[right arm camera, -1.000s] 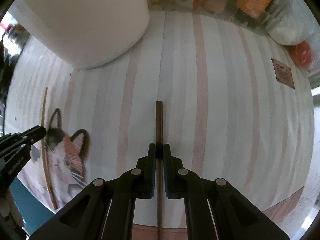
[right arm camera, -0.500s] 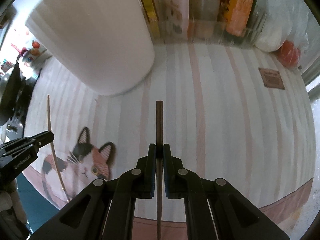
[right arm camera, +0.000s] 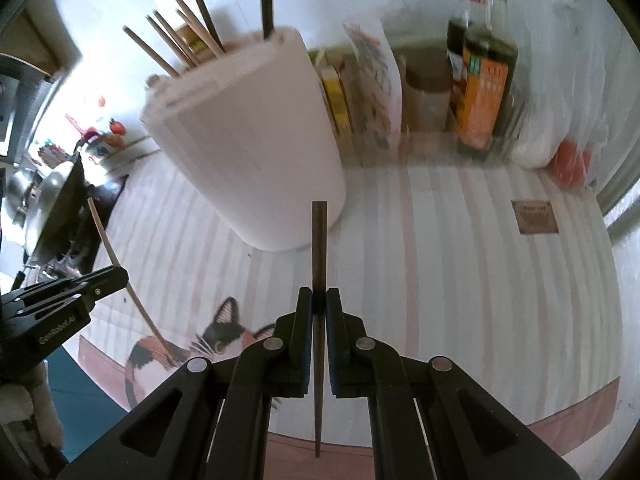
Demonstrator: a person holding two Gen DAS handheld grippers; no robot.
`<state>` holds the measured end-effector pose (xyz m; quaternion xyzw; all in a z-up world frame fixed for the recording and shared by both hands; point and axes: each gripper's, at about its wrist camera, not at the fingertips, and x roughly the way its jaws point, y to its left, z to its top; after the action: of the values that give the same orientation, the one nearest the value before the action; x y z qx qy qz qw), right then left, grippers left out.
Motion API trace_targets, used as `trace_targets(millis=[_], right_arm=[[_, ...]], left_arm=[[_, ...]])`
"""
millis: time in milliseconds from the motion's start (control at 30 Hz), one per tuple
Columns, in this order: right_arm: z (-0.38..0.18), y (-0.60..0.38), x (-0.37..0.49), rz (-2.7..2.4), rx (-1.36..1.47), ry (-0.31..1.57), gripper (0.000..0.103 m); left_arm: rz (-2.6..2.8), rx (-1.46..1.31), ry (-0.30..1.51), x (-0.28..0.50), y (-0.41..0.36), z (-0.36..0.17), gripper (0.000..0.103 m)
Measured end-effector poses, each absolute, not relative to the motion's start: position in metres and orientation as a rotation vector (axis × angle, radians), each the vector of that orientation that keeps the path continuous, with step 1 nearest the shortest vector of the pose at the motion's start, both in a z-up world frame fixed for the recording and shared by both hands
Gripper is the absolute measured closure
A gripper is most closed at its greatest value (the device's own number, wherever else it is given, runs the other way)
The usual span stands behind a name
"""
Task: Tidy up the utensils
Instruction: 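Lift both held chopsticks upright and carry them toward the cream holder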
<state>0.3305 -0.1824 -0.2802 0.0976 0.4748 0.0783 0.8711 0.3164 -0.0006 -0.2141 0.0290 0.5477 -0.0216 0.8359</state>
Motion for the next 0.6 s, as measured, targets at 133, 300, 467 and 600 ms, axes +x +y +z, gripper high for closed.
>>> trace_targets(millis=[133,300,467,600], right_arm=[[-0.267,-0.182,0.329,0.182,0.216,0.954,0.097],[-0.257,-0.182,0.327,0.190,0.229,0.925,0.097],[-0.246,-0.182,0.325,0.198,0.234,0.888,0.097],[-0.231,-0.181,0.323,0.204,0.236,0.850,0.097]], left_arm=[[-0.043,0.051,1.133,0.317,0.003,-0.203,0.099],[-0.040,0.036,1.105,0.319,0.005,-0.192,0.099],[-0.045,0.029,1.077,0.318,0.004,-0.181,0.099],[-0.050,0.029,1.044,0.317,0.002,-0.167,0.099]])
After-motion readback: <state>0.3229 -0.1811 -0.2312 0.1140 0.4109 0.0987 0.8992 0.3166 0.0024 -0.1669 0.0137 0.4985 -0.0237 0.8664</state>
